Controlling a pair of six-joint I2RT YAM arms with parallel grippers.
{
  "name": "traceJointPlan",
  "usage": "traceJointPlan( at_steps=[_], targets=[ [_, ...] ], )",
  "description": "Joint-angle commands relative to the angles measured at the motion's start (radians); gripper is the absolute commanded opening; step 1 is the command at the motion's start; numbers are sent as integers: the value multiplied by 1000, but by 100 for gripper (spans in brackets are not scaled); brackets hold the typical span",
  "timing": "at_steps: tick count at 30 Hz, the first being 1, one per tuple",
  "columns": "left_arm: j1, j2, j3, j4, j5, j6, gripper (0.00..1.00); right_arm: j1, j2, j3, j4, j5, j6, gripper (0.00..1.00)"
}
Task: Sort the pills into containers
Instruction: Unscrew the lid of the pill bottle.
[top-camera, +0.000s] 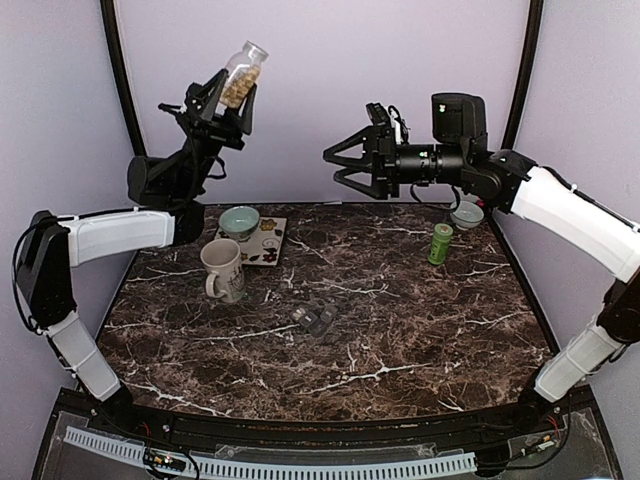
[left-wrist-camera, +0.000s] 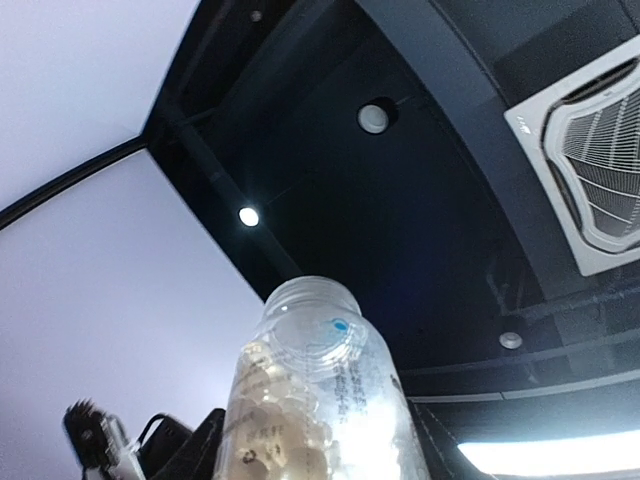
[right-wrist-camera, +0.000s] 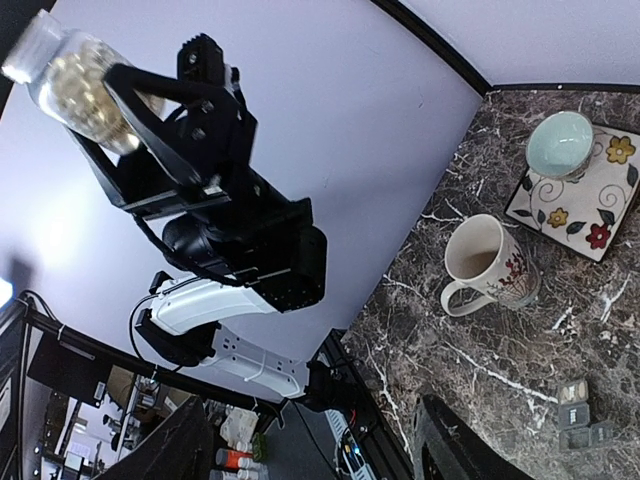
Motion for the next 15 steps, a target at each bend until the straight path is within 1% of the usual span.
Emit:
traceJointPlan(
  at_steps=[1,3,4,7,8,10,12,15],
  targets=[
    [37,122,318,154,-75,-95,0,13,14,47,39,39,9,69],
    [49,165,393,152,-92,-124,0,20,15,47,44,50,14,69],
    [58,170,400,144,-84,-122,0,22,13,44,44,59,15,68],
    [70,161,357,153,-106,-142,0,28,4,33,43,78,18,69],
    [78,156,355,153,-69,-134,0,30,-2,26,43,86,18,69],
    [81,145,310,154,-70,-155,0,31,-9,17,48,94,23,69],
    [88,139,302,149,-7,-140,0,31,-10,19,49,101,26,69],
    [90,124,198,154,40,-146,0,34,-3,36,45,106,24,69]
  ],
)
